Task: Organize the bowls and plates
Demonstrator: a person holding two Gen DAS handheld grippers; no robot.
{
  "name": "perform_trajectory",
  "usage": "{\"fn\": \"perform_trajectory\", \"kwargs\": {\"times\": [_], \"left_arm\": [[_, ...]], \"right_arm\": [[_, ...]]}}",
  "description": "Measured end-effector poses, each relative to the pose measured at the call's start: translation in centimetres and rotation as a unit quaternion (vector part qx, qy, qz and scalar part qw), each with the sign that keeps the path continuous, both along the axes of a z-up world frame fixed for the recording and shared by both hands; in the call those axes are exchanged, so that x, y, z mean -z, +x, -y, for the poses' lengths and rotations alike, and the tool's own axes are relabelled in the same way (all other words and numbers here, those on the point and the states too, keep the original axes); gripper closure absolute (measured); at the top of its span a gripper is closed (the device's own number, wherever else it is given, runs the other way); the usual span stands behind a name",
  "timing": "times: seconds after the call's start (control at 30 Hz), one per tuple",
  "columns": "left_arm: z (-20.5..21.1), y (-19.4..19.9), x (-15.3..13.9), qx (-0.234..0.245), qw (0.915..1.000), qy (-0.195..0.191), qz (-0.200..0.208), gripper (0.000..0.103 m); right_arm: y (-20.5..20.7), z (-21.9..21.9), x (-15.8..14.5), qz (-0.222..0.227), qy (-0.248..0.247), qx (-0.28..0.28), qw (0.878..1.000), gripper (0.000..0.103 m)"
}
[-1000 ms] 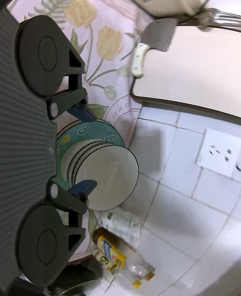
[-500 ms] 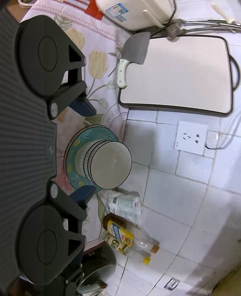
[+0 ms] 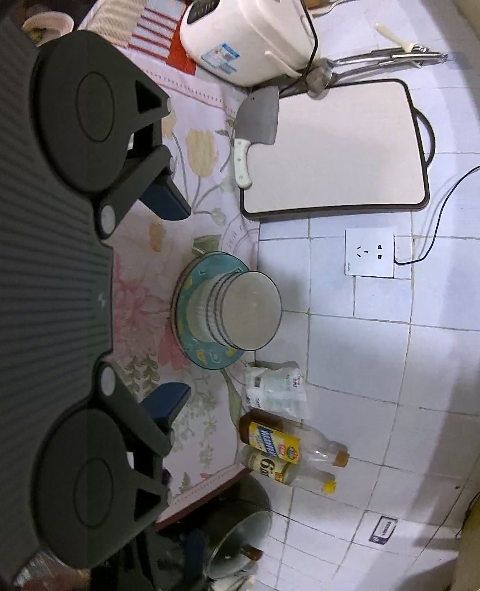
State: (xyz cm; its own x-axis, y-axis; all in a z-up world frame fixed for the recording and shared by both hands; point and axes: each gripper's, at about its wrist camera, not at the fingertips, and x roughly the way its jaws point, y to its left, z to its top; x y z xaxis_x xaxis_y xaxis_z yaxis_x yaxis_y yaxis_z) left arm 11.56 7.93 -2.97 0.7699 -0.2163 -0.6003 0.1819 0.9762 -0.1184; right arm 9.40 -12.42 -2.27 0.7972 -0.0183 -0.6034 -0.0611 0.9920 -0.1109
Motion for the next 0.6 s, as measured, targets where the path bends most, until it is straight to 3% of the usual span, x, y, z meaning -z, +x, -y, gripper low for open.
{"fn": "perform_trajectory", "kwargs": {"times": [0.23, 0.37, 0.6], "left_arm": [[-0.1, -3.1, -0.3, 0.005, 0.9996, -0.011, -0.025, 0.008], [0.0, -4.9, -1.0, 0.003, 0.9998, 0.004, -0.016, 0.008], [0.2, -6.7, -1.8, 0.005, 0.9996, 0.029, 0.001, 0.007]], "right_arm": [[-3.3, -0.2, -2.0, 0.005, -0.024, 0.040, 0.999, 0.004], [-4.2, 0.5, -2.7, -0.002, 0.012, 0.055, 0.998, 0.004], [-6.4, 0.2, -3.7, 0.006, 0.007, 0.069, 0.998, 0.004]]}}
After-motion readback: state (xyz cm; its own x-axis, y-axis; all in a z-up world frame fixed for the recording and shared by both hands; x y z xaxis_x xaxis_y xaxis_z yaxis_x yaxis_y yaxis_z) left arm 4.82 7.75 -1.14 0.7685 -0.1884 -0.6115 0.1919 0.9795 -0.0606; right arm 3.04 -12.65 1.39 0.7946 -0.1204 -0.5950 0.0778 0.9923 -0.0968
